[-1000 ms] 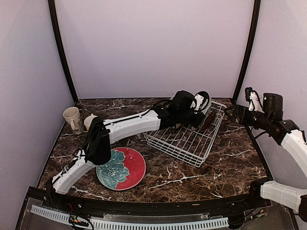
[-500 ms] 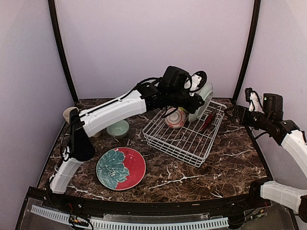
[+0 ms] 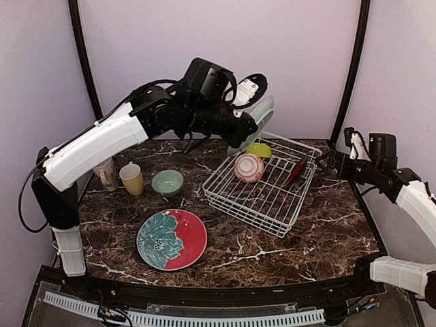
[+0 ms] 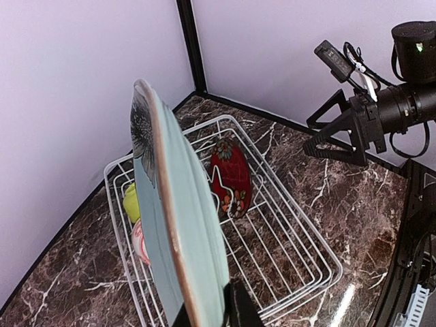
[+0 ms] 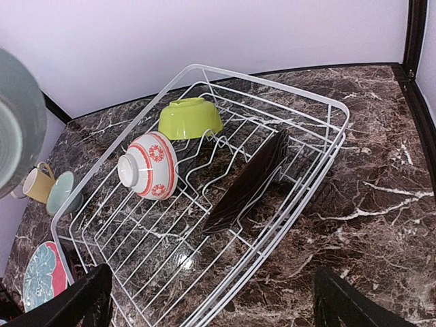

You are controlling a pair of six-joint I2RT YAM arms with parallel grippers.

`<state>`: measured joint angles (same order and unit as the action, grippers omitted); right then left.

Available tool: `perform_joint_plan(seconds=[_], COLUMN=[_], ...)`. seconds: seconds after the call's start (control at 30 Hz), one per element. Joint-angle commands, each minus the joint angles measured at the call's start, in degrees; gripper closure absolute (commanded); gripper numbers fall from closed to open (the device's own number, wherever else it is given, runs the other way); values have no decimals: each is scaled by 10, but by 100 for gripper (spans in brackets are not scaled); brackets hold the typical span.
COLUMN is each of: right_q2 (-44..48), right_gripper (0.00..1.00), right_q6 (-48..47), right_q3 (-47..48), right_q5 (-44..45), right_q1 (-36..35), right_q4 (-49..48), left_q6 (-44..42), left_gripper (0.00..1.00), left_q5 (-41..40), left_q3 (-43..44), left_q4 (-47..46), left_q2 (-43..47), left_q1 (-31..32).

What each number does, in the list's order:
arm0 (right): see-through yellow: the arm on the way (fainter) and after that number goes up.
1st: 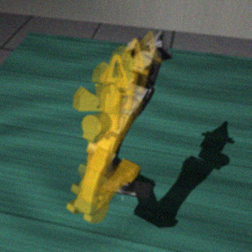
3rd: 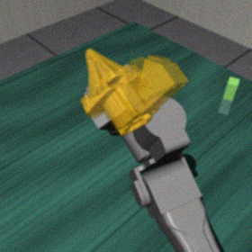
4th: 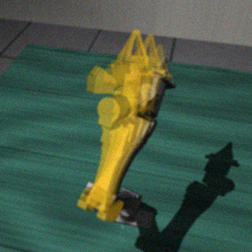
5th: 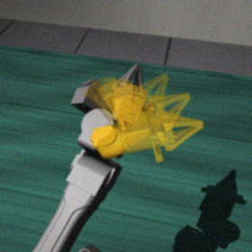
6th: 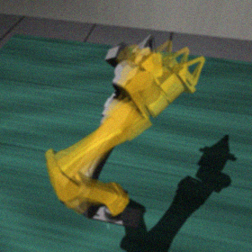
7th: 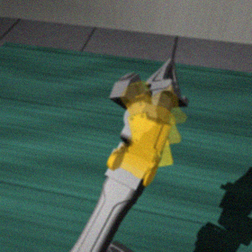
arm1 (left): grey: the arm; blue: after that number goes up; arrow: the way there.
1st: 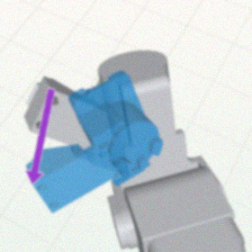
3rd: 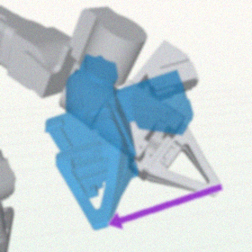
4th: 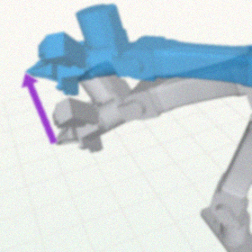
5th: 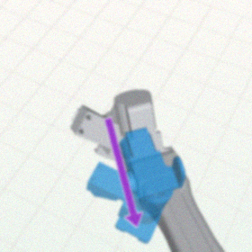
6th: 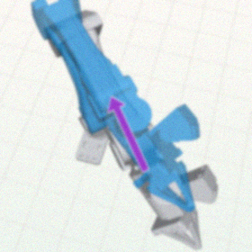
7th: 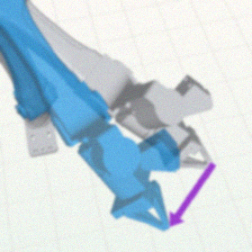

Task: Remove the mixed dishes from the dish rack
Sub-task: Place the plate on the plate.

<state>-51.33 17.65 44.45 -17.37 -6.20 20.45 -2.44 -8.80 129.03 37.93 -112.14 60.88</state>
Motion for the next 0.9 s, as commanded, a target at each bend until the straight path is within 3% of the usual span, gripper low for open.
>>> perform_joint_plan(seconds=[0.0,0.3,0.5,0.63,0.87], right_q2=[-11,-32,-48,-46,-48], right_gripper=[1,1,1,1,1], right_q6=[10,7,3,5,9], right_q3=[9,16,26,24,15], right_q5=[-16,-15,-23,-24,-28], right_q1=[1,1,1,1,1], right_q4=[-26,-23,-17,-15,-17], left_q6=[-31,52,153,234,288], left_gripper=[99,99,99,99,99], left_q5=[-112,-252,-280,-262,-247], left_q3=[-87,-276,-386,-417,-423], left_q4=[-8,70,147,195,297], left_q2=[106,266,332,321,240], left_q1=[23,51,51,52,82])
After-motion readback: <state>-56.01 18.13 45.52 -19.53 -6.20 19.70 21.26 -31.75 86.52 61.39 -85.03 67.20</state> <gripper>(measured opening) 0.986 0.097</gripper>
